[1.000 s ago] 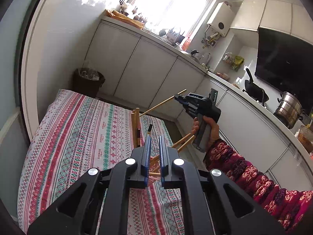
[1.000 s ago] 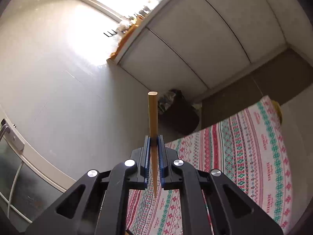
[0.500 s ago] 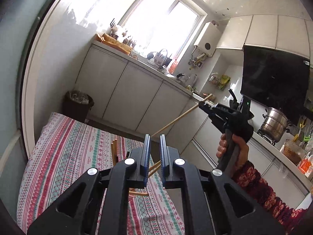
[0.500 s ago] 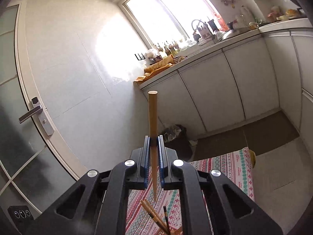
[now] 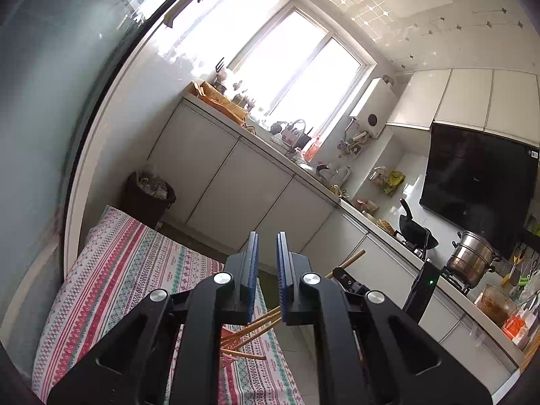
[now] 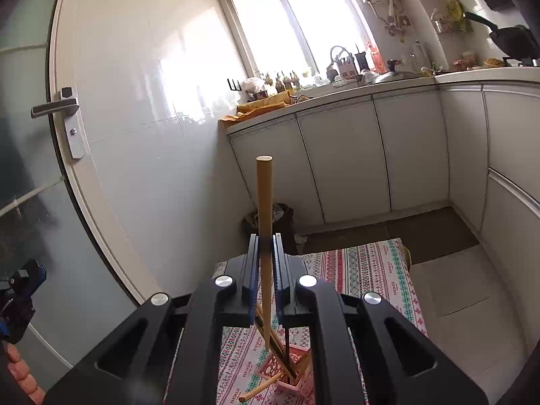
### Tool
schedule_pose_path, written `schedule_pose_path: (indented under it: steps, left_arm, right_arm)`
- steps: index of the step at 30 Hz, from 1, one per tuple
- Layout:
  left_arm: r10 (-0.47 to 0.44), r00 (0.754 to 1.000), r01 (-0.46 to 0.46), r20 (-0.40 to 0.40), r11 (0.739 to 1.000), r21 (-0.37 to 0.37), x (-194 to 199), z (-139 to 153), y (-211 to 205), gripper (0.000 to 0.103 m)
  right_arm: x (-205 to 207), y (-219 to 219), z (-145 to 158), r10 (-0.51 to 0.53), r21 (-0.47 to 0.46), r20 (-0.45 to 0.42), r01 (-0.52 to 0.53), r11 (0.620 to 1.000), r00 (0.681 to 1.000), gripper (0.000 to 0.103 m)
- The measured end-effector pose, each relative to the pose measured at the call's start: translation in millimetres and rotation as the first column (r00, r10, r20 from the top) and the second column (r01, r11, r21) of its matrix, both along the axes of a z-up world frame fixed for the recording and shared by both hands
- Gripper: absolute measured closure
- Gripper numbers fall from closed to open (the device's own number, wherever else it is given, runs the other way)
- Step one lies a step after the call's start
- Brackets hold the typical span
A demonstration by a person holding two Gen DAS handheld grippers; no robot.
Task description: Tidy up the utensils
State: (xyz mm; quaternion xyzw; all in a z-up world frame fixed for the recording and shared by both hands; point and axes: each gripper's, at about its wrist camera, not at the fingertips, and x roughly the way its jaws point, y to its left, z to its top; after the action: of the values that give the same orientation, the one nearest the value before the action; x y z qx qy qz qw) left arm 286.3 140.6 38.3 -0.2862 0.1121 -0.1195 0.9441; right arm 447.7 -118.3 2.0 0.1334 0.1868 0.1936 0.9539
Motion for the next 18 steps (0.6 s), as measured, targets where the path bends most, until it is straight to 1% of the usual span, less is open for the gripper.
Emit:
schedule_pose_path:
  steps: [4, 7, 8, 9, 10, 11, 12, 14, 16, 18]
  left_arm:
    - [0.017, 1.000, -0.017, -0.007, 1.000, -0.017, -2, -4, 14, 0.092]
    - [0.025, 1.000, -0.026, -0.017, 0.999, -0.031, -1, -5, 22, 0.092]
    - [0.027, 0.999, -0.027, -0.018, 0.999, -0.036, -3, -5, 23, 0.092]
    - [0.029, 0.999, -0.030, -0.018, 0.999, -0.039, -3, -5, 25, 0.090]
    - [0.033, 0.999, -0.033, -0.018, 0.999, -0.039, -4, -6, 27, 0.090]
    - [0.035, 0.999, -0.035, -0.019, 0.999, -0.038, -5, -6, 27, 0.089]
    - [0.036, 0.999, -0.037, -0.022, 0.999, -0.036, -5, -5, 27, 0.088]
    - [0.033, 0.999, -0.034, -0.034, 0.999, -0.040, -5, -6, 26, 0.085]
    - [0.017, 0.999, -0.020, -0.051, 0.999, -0.044, -2, -8, 23, 0.083]
    - [0.001, 0.997, -0.003, -0.072, 0.999, -0.033, 1, -10, 15, 0.079]
  right_arm:
    - [2, 20, -25, -0.012, -0.086, 0.006, 0.013, 0.996, 1.000, 0.095]
    - [3, 30, -53, -0.005, -0.123, -0.002, 0.005, 0.992, 1.000, 0.093]
    - [4, 32, -61, -0.009, -0.129, -0.015, 0.007, 0.992, 1.000, 0.088]
    - [5, 32, -68, -0.015, -0.124, -0.032, 0.011, 0.992, 0.999, 0.084]
    - [5, 30, -71, -0.021, -0.114, -0.043, 0.016, 0.993, 0.999, 0.079]
    - [3, 28, -72, -0.032, -0.108, -0.042, 0.028, 0.994, 0.999, 0.076]
    - [0, 27, -70, -0.042, -0.107, -0.034, 0.039, 0.994, 0.999, 0.074]
    - [-10, 26, -62, -0.060, -0.113, -0.006, 0.059, 0.992, 0.998, 0.054]
    - [-25, 25, -51, -0.081, -0.122, 0.039, 0.085, 0.989, 0.996, 0.050]
    - [-41, 25, -40, -0.119, -0.138, 0.069, 0.127, 0.982, 0.991, 0.040]
